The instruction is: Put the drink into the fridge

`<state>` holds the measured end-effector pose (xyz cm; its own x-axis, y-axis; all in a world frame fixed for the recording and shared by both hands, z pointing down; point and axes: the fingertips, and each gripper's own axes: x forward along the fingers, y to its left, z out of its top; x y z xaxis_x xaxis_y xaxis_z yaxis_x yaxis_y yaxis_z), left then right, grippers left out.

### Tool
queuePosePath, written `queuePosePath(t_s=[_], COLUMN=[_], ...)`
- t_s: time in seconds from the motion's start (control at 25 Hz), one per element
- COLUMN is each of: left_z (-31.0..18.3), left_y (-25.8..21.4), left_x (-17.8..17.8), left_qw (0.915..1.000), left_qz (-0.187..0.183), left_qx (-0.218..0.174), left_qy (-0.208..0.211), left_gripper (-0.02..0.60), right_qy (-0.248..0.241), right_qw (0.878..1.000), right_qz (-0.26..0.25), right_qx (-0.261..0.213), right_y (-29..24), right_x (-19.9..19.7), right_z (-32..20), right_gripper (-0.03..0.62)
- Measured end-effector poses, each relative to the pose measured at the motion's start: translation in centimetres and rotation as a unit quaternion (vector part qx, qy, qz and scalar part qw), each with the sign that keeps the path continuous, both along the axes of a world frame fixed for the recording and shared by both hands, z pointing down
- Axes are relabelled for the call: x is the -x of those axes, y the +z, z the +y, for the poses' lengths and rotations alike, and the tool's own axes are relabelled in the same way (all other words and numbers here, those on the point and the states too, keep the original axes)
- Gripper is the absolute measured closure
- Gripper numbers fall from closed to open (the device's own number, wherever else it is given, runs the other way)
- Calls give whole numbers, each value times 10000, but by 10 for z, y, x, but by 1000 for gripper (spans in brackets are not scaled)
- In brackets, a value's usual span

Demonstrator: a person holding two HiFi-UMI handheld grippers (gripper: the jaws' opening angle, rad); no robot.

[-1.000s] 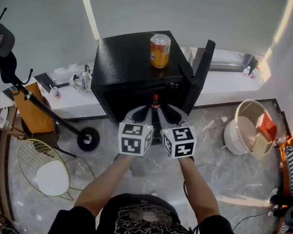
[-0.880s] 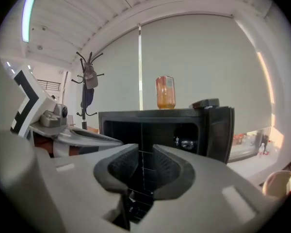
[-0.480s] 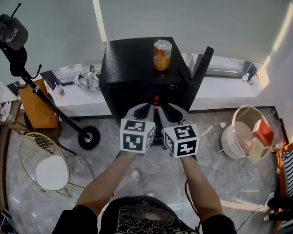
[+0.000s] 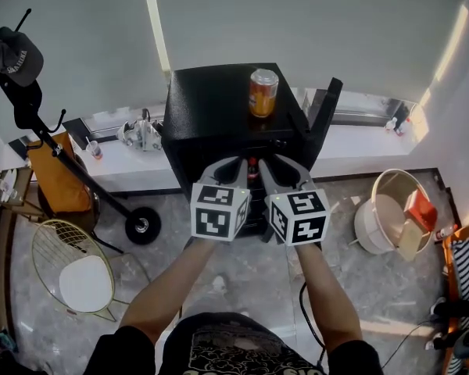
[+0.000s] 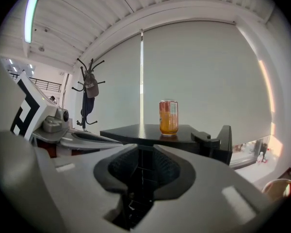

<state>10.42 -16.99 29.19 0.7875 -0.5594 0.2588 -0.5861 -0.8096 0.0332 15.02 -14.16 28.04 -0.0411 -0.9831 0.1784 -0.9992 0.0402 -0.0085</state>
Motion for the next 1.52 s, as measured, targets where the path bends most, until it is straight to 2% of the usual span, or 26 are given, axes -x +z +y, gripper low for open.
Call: queuePosePath(t_s=[0.28,0.64,0.88,1.04,1.24,1.52], left_z=[-28,-68,-94,-106,-119,-134], left_y=[-31,-59,-68,-75,-85,-79], left_x=[-14,-24,-32,-34,-40,-41], left_qw=[9996,9992,9987,9985,9978,9978], left_qz=[234,170,173,244,120,38], left_qx=[-9,-148,-258,-263,-487,-432], left_qy=[151,331,403,413,437,508], left_gripper=[577,577,577,577,577,577], right_qy=[220,422,602,794,897,1007], right_qw=[9996,9989,9981,9968,9960,9948], right_qz=[91,94,61,23,-43,-31], right_qx=[-178,-203,-97,-58,14,169], right_y=[-29,-50,-52,-52,-52,-48], right_x=[-17,-30,-41,-51,-61,-72], right_z=[-25,-71,-103,-122,-140,-161], right_gripper=[487,466,414,348,297,270])
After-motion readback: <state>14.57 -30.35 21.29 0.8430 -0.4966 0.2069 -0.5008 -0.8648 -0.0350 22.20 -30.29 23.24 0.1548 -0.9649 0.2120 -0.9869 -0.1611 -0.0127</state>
